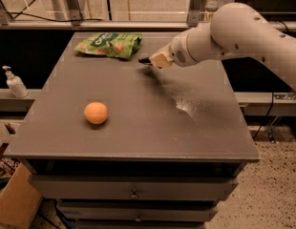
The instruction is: Pick rxbar blueberry
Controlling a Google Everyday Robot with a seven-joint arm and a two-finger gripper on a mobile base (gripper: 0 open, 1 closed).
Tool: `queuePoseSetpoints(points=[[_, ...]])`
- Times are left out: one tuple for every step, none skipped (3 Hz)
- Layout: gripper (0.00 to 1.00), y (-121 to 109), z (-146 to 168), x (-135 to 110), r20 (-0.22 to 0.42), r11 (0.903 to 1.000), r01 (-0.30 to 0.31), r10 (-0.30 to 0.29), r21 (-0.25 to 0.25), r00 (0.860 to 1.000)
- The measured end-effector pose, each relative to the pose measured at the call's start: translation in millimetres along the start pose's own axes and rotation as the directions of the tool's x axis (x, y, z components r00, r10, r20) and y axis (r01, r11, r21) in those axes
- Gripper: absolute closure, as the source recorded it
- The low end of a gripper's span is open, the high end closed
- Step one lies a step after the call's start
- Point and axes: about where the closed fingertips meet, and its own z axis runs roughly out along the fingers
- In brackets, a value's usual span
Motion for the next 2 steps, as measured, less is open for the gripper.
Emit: queuePoseSetpoints(points=[[1.00,5.3,-59.5,-15.7,0.059,0.9997,0.024,-0.024,0.011,0.998],[1.00,5.4,-59.5,-15.7,0.059,0.9997,0.024,-0.024,0.011,0.998]])
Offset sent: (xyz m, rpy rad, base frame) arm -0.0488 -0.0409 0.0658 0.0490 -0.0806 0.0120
